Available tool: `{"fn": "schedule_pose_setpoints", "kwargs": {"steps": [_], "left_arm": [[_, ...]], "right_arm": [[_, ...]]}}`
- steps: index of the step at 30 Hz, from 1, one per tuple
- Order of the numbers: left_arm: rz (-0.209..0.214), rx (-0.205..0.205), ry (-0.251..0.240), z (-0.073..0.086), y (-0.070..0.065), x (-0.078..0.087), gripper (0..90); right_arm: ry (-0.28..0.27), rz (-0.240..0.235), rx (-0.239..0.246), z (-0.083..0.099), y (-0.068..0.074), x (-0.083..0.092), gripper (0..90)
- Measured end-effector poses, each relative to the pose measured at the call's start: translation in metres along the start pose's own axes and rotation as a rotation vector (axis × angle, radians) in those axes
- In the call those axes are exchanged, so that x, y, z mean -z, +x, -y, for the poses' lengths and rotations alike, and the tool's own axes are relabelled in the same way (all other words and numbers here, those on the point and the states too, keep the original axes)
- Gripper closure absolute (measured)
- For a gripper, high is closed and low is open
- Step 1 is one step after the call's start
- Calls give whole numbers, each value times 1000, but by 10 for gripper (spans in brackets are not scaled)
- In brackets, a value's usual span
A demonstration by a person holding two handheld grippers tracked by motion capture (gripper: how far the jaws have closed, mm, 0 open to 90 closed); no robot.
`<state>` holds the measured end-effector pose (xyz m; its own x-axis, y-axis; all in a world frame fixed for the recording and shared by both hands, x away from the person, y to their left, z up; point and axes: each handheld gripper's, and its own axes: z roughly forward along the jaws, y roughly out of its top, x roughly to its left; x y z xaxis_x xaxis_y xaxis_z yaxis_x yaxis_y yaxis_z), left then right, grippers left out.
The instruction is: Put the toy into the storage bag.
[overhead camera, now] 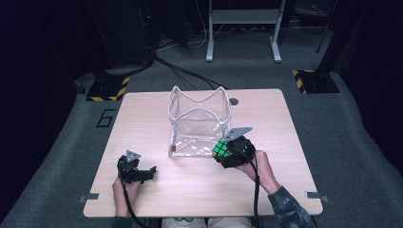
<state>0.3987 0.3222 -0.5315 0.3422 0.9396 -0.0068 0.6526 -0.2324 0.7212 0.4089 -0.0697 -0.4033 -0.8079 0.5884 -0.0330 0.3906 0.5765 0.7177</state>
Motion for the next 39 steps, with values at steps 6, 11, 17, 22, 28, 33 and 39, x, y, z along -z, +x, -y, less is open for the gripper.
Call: {"fn": "schedule_pose_setpoints", "kwargs": {"steps": [6, 11, 17, 22, 28, 33, 39], "left_arm": [[0, 0, 0, 0, 0, 0, 9], [0, 0, 0, 0, 0, 0, 9], [0, 0, 0, 0, 0, 0, 9], [1, 0, 0, 0, 0, 0, 9], [1, -1, 0, 0, 0, 0, 9], [-1, -2, 0, 0, 0, 0, 10], [-1, -2, 0, -1, 0, 0, 10]], "right_arm": [[-9, -8, 11, -9, -4, 3, 333], [-16, -14, 14, -16, -6, 6, 333], [-12, -21, 29, -25, -7, 7, 333], [-17, -29, 35, -31, -8, 8, 333], [-26, -35, 56, -43, -8, 10, 333], [-25, -35, 66, -55, -9, 13, 333], [-26, -35, 79, -65, -10, 16, 334]]}}
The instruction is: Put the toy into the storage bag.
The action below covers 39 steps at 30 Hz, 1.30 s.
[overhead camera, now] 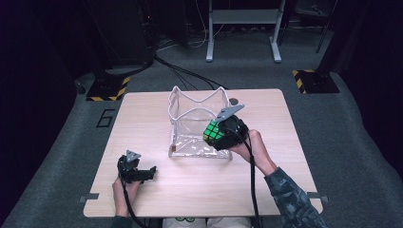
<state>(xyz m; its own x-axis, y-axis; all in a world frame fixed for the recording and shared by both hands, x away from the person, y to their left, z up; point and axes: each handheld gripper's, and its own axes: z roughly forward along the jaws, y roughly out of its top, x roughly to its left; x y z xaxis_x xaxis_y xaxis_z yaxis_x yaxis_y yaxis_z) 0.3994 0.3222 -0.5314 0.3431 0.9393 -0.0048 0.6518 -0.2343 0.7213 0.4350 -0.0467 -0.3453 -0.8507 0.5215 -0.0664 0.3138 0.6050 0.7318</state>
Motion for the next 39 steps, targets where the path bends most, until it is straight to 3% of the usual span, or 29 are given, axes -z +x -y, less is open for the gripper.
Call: {"fn": "schedule_pose_setpoints", "kwargs": {"steps": [33, 39], "left_arm": [[1, 0, 0, 0, 0, 0, 11], [3, -2, -1, 0, 0, 0, 13]], "right_arm": [[-34, -6, 46, -27, -1, 18, 334], [-44, -5, 26, -29, -5, 21, 334]]}}
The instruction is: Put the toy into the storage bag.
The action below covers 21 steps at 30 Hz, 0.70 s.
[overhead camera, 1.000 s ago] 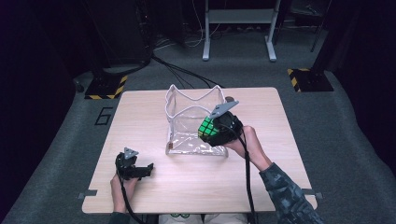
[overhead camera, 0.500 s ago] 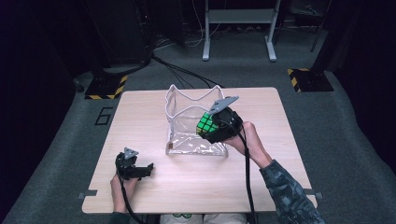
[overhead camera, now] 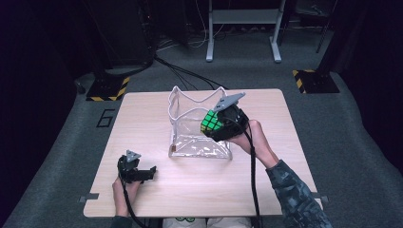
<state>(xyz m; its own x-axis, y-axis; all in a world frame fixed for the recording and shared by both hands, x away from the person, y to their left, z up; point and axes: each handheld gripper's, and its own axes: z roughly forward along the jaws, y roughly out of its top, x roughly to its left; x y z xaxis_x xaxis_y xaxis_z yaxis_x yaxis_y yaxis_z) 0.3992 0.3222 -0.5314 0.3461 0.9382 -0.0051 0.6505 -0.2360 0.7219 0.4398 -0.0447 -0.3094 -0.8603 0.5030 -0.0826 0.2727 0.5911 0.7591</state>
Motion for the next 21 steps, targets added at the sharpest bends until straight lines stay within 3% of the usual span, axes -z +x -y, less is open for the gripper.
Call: {"fn": "schedule_pose_setpoints", "kwargs": {"steps": [21], "left_arm": [[0, 2, -1, 0, 0, 0, 15]], "right_arm": [[-3, 44, -7, -25, -21, 4, 334]]}}
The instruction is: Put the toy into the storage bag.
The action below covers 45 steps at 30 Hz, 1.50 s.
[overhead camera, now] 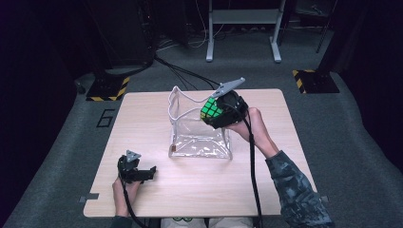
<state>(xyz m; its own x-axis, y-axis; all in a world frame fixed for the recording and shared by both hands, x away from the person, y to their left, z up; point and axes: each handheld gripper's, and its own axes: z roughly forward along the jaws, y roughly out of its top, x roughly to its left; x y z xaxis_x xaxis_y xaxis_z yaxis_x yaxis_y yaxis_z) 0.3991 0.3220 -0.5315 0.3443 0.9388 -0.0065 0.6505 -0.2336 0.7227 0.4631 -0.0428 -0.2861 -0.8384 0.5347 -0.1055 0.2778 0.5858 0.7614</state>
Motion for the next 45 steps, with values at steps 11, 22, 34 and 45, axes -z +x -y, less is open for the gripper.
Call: {"fn": "schedule_pose_setpoints", "kwargs": {"steps": [11, 22, 34, 45], "left_arm": [[0, -1, 0, 0, 0, 0, 15], [1, -1, 0, 0, 0, 0, 15], [1, -2, 0, 0, 0, 0, 16], [1, -2, -1, 0, 0, 0, 16]], "right_arm": [[16, 22, -18, -10, -13, -6, 334], [44, 30, -28, -17, -26, -17, 334], [72, 41, -55, -19, -45, -34, 334], [101, 54, -98, -15, -62, -54, 333]]}}
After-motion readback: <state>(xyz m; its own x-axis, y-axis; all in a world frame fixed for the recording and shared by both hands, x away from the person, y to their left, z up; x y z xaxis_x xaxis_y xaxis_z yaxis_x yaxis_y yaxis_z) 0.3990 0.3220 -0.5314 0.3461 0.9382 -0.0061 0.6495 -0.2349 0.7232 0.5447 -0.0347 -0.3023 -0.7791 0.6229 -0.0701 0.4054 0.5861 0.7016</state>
